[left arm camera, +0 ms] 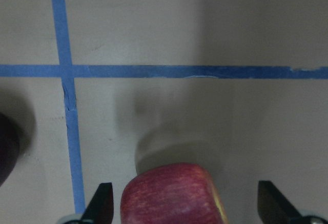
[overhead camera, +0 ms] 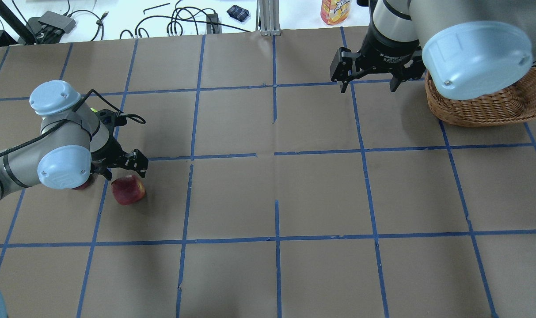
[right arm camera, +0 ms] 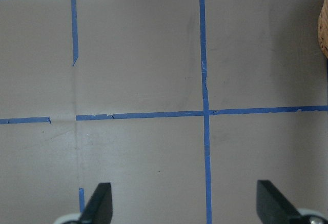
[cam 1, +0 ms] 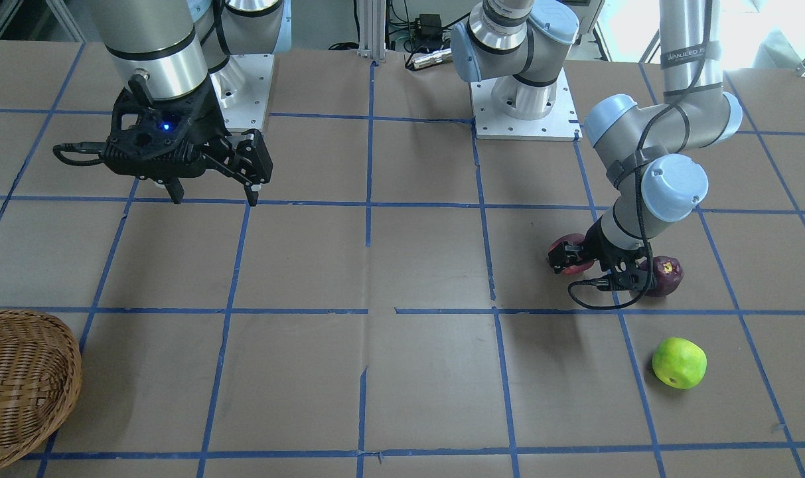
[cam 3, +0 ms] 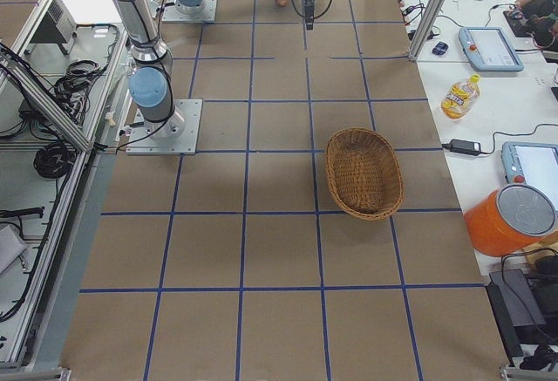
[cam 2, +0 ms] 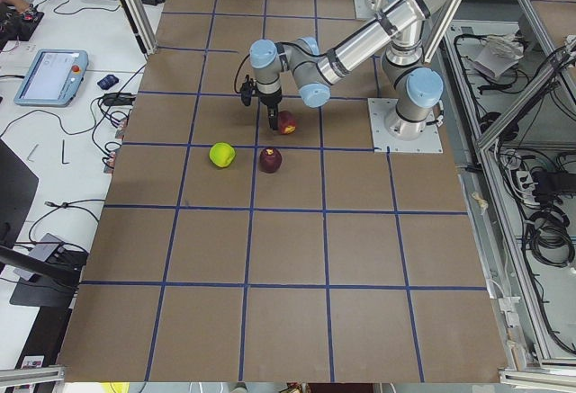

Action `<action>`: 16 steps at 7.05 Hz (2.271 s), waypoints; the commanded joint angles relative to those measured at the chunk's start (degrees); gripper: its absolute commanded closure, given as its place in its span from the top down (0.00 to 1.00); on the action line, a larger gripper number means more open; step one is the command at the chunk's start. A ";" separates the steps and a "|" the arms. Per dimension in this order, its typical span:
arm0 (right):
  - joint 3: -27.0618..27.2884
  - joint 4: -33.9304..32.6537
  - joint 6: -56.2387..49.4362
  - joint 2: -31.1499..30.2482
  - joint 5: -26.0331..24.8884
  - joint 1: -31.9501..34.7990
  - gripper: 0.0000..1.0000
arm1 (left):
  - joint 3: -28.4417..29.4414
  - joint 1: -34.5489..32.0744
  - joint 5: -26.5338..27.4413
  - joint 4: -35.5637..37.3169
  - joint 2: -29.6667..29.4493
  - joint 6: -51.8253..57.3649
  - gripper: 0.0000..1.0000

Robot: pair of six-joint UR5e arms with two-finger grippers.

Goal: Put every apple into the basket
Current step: 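Close the left gripper around the red apple, then carry the red apple to mid-table and release it while the right arm approaches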

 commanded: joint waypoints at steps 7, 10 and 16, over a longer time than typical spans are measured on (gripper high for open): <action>-1.46 0.85 -1.28 1.98 0.82 -0.29 1.00 | 12.06 -26.66 -5.03 -2.12 -1.28 -19.04 0.19; 6.77 -17.10 -1.45 7.07 1.44 -0.12 1.00 | 21.20 -38.50 -7.04 4.78 -11.55 -31.00 0.19; 19.39 -31.92 -2.52 12.44 5.37 0.23 1.00 | 20.51 -29.60 -12.04 3.08 -11.61 -22.08 1.00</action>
